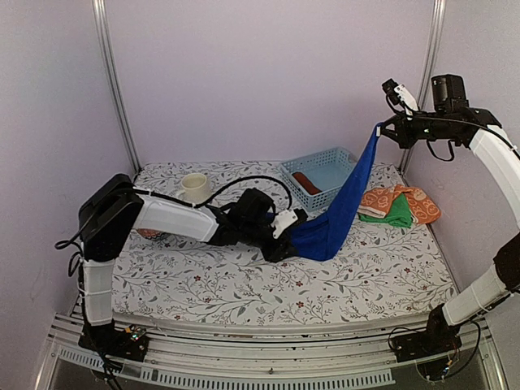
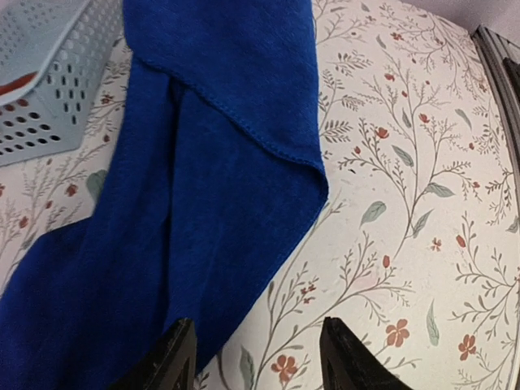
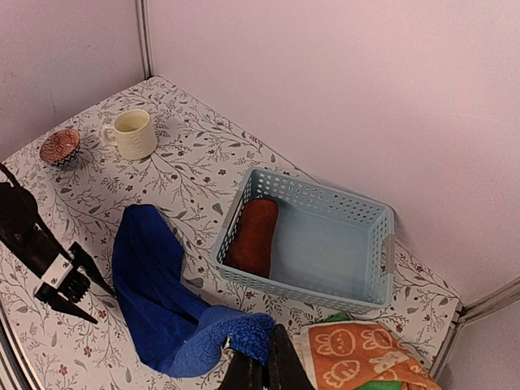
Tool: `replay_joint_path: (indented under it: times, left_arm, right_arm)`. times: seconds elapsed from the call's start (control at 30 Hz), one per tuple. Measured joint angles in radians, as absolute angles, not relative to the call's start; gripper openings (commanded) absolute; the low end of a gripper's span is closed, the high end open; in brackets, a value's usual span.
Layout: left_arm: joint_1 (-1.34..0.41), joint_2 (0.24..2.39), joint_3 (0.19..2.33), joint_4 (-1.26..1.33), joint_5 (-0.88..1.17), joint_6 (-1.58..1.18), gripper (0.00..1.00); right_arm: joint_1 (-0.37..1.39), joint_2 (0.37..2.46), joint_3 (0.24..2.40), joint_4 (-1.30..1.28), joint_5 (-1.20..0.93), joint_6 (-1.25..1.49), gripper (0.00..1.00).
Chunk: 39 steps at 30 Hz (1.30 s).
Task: Roll the towels
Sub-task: Adjust the towel at the center of the board.
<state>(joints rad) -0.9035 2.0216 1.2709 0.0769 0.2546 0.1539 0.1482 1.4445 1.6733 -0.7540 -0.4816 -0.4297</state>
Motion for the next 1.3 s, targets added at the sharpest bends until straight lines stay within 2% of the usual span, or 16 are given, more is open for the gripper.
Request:
replay_joint_path:
  times: [0.23,0.47,0.53,0.63,0.8,0.9,1.03,1.3]
  left_arm:
    - [-0.949,2.198,1.425,0.023,0.119,0.101,0.54]
    - [-0.946,2.199,1.407,0.025,-0.022,0.07,0.55]
    - [-0.946,2.199,1.391,0.026,-0.056,0.066,0.52]
    - [-0.941,2.194,1.381,0.033,-0.072,0.057,0.38]
    - [-0.93,2.192,1.382,0.016,-0.073,0.06,0.02]
    - [-0.925,2.172,1.368,0.005,-0.076,0.064,0.0]
    - [-0.926,2.029,1.261,-0.025,-0.064,0.078,0.0]
    - [-0.999,1.377,1.081,-0.097,0.005,0.091,0.0]
  right_arm:
    - [0.148,1.444,1.66,-0.753,-0.489,-0.429,0.05]
    - [0.148,1.444,1.628,-0.747,-0.496,-0.429,0.05]
    - [0.148,1.444,1.625,-0.746,-0.497,-0.428,0.05]
    - [0.148,1.444,1.623,-0.743,-0.503,-0.426,0.05]
    - [0.148,1.444,1.623,-0.739,-0.505,-0.426,0.05]
    - [0.148,1.444,1.62,-0.739,-0.505,-0.426,0.05]
    - [0.148,1.436,1.608,-0.742,-0.503,-0.427,0.04]
    - [0.148,1.288,1.546,-0.826,-0.572,-0.473,0.04]
